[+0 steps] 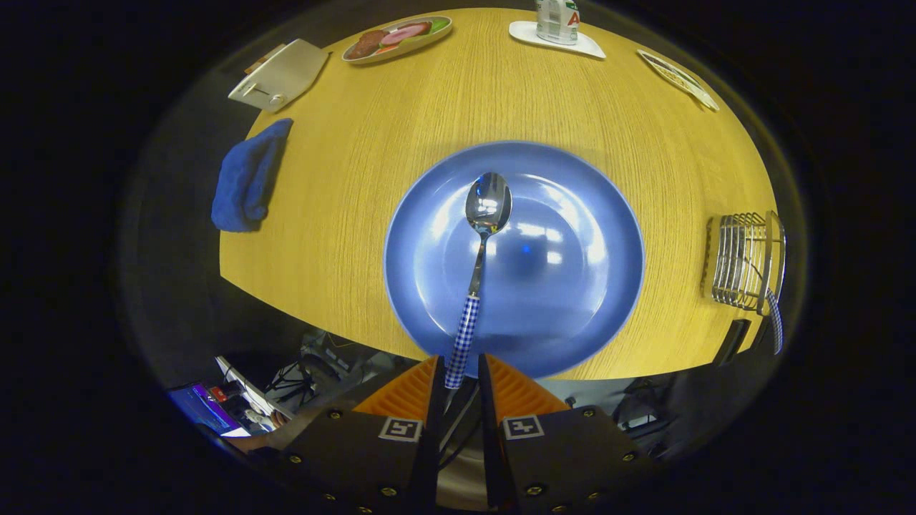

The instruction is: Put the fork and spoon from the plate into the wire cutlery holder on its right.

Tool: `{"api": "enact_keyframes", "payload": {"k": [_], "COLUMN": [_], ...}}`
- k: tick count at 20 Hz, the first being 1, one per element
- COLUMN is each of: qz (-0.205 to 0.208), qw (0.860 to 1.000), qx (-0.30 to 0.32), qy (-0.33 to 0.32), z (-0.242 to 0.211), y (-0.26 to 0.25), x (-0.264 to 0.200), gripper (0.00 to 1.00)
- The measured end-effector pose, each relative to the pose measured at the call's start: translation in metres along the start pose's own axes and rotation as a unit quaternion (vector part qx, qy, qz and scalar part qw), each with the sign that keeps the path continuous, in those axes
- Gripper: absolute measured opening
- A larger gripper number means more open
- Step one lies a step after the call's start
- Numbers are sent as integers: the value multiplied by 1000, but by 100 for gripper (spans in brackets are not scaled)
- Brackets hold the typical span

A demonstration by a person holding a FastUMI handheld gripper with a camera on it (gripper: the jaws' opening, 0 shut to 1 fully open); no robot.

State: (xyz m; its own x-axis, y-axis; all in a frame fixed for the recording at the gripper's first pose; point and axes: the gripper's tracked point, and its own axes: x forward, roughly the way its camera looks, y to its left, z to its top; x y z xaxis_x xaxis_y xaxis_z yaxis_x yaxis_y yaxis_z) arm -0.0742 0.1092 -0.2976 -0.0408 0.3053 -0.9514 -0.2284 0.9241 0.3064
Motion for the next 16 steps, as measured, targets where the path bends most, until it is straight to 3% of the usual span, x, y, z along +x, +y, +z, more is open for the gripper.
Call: {"api": "enact_keyframes", "payload": {"k": [16], "qz": [-6], "qw": [999], "qx": [15], "qy": [28], "z": [3], "y": [-4], "x": [31], "gripper": [27]}}
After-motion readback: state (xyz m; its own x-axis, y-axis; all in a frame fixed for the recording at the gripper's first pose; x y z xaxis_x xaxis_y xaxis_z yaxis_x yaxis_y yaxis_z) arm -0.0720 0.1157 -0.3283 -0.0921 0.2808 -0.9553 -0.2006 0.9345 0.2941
